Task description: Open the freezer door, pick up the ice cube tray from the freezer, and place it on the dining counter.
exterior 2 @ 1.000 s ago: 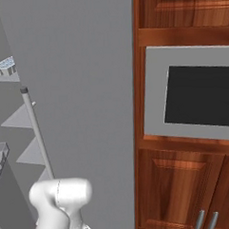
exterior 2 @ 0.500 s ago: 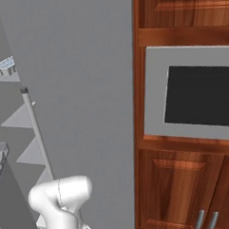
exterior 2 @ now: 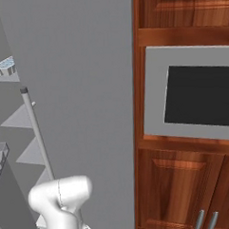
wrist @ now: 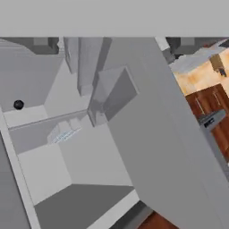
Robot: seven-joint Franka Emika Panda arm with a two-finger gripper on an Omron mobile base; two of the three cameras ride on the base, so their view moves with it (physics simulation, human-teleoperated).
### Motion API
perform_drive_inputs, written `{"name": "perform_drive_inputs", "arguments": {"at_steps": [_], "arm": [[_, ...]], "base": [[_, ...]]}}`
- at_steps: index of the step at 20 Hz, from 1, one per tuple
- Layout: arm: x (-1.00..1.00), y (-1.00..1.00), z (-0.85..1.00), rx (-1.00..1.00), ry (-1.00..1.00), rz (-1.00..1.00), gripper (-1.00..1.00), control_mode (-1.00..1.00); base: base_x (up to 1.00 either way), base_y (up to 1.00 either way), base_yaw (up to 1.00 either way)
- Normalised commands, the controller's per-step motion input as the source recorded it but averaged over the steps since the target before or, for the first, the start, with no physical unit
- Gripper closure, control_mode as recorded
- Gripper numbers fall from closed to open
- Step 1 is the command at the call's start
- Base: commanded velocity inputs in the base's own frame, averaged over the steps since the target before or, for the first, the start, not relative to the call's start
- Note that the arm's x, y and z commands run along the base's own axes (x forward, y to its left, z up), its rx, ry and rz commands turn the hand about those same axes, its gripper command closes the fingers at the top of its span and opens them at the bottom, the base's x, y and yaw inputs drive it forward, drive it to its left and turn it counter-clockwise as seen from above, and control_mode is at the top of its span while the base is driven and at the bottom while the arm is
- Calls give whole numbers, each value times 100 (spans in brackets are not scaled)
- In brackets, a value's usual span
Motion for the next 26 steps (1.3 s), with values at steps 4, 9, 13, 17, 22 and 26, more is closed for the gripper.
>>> {"name": "perform_drive_inputs", "arguments": {"at_steps": [4, 9, 13, 17, 22, 26], "arm": [[31, 0, 99, 8, -4, 38, -100, -100], [52, 0, 85, 4, -11, 32, -100, -100], [36, 11, 30, -1, -7, 26, -100, -100], [1, 52, 4, -7, -16, 14, -100, -100], [0, 71, 1, -9, -12, 10, -100, -100], [0, 76, 1, -6, 0, 12, -100, -100]], "base": [[0, 0, 0], [0, 0, 0], [0, 0, 0], [0, 0, 0], [0, 0, 0], [0, 0, 0]]}}
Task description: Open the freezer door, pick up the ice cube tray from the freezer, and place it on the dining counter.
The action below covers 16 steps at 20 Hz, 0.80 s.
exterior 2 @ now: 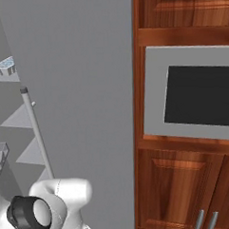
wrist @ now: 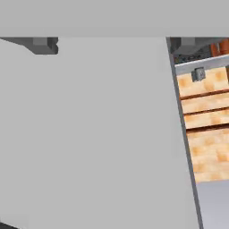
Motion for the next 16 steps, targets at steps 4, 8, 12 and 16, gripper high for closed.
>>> {"name": "perform_drive_inputs", "arguments": {"at_steps": [4, 8, 12, 16], "arm": [[0, 80, 0, -7, 0, 13, -100, -100], [-1, 57, 1, -4, 0, 9, -100, -100], [-2, -54, 15, 7, 0, 0, -100, -100], [0, -100, 1, 22, 1, -12, -100, -100]], "base": [[0, 0, 0], [0, 0, 0], [0, 0, 0], [0, 0, 0]]}}
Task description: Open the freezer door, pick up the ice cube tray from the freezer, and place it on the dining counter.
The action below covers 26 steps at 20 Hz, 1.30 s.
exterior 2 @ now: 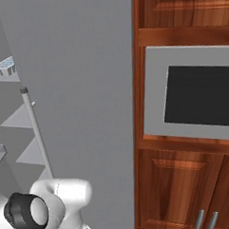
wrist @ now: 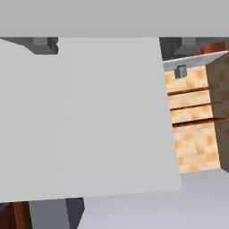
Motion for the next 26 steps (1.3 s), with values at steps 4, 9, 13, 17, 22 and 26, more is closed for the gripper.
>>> {"name": "perform_drive_inputs", "arguments": {"at_steps": [4, 9, 13, 17, 22, 26], "arm": [[-8, -100, 0, 16, 1, -26, -100, -100], [-7, -100, -1, 5, 13, -36, -100, -100], [-10, -100, 3, 0, 36, -39, -100, -100], [-9, -100, 1, 0, 42, -39, -100, -100], [-12, -83, -29, -12, 33, -40, -100, -100], [0, -58, -1, -29, 17, -29, -100, -100]], "base": [[0, 0, 0], [0, 0, 0], [0, 0, 0], [0, 0, 0], [0, 0, 0], [0, 0, 0]]}}
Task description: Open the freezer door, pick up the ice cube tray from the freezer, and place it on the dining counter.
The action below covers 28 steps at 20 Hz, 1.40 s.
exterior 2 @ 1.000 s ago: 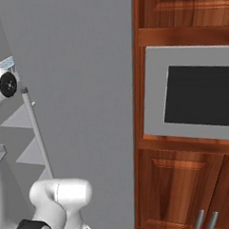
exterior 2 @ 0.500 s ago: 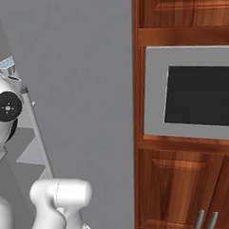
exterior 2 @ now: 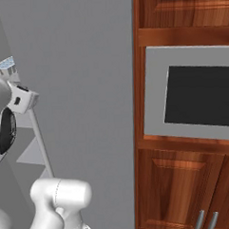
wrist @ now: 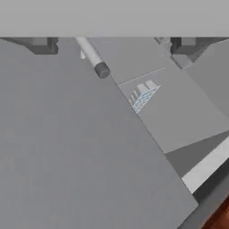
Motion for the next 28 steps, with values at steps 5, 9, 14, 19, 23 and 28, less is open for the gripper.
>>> {"name": "perform_drive_inputs", "arguments": {"at_steps": [5, 9, 14, 19, 23, 28], "arm": [[0, -41, -6, -39, 23, -17, -100, -100], [-17, -46, -8, -31, 30, -4, -100, -100], [-53, -57, -28, -13, 27, -1, -100, -100], [-58, -30, -48, -10, 14, -1, -100, -100], [-7, -1, -17, -1, 1, 0, -100, -100], [-3, 0, 0, 0, 0, 0, -100, 100]], "base": [[0, 0, 0], [0, 0, 0], [0, 0, 0], [0, 0, 0], [0, 0, 0], [-47, 31, 0]]}}
